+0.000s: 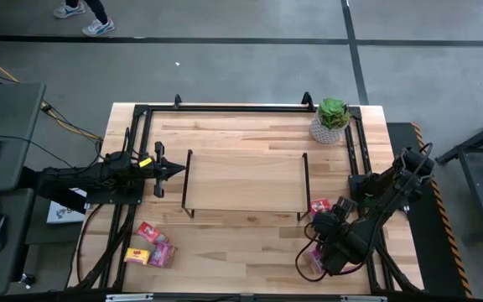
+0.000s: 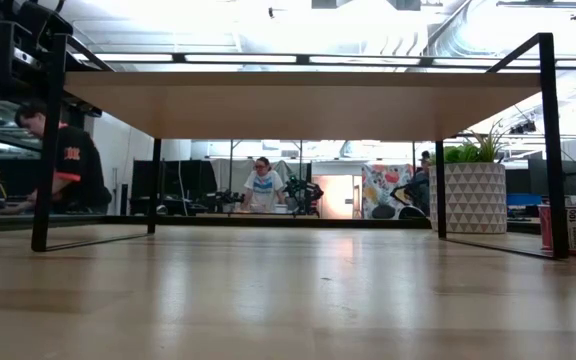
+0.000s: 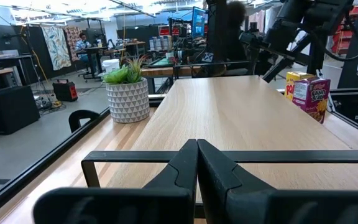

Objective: Stack cereal on shelf
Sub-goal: Put the right red cereal box on the shelf

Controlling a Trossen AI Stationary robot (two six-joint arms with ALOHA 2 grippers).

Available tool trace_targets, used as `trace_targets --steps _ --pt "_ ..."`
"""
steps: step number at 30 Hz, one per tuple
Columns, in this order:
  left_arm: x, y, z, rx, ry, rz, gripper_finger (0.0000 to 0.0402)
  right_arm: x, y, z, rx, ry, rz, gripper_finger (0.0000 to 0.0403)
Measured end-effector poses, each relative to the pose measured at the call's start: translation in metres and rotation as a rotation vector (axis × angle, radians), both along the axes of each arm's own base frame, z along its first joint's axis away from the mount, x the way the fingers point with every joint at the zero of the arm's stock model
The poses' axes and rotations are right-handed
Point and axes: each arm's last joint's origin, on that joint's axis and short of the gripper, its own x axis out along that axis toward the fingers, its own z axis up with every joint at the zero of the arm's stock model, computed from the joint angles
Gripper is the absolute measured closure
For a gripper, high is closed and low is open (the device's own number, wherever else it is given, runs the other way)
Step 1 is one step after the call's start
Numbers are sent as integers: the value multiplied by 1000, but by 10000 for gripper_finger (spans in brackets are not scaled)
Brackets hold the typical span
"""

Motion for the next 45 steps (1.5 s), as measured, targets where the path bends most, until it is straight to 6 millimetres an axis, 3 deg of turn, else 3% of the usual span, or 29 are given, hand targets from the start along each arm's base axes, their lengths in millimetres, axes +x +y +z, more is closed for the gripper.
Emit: trace_targets --steps 5,10,16,19,21,25,28,37,45 --pt "0 0 0 0 1 0 398 -6 -6 0 -50 41 -120 160" --pt "0 0 0 0 0 0 398 -15 -14 -20 -80 137 -137 190" --pt "0 0 0 0 0 0 398 -31 -23 -47 -41 267 -177 296" --pt "0 0 0 0 0 0 398 -37 -23 -45 23 208 -145 369" --pt "0 0 0 0 0 0 398 -40 -24 -37 38 127 -119 393" --pt "0 0 0 0 0 1 398 -49 -30 -19 63 -46 -116 385" --pt "0 0 0 0 1 1 398 -59 -41 -16 96 -109 -165 399" --pt "0 0 0 0 0 2 398 -75 -62 -53 436 -213 -220 402" --pt "0 0 0 0 0 3 398 -73 -61 -64 561 -303 -142 403"
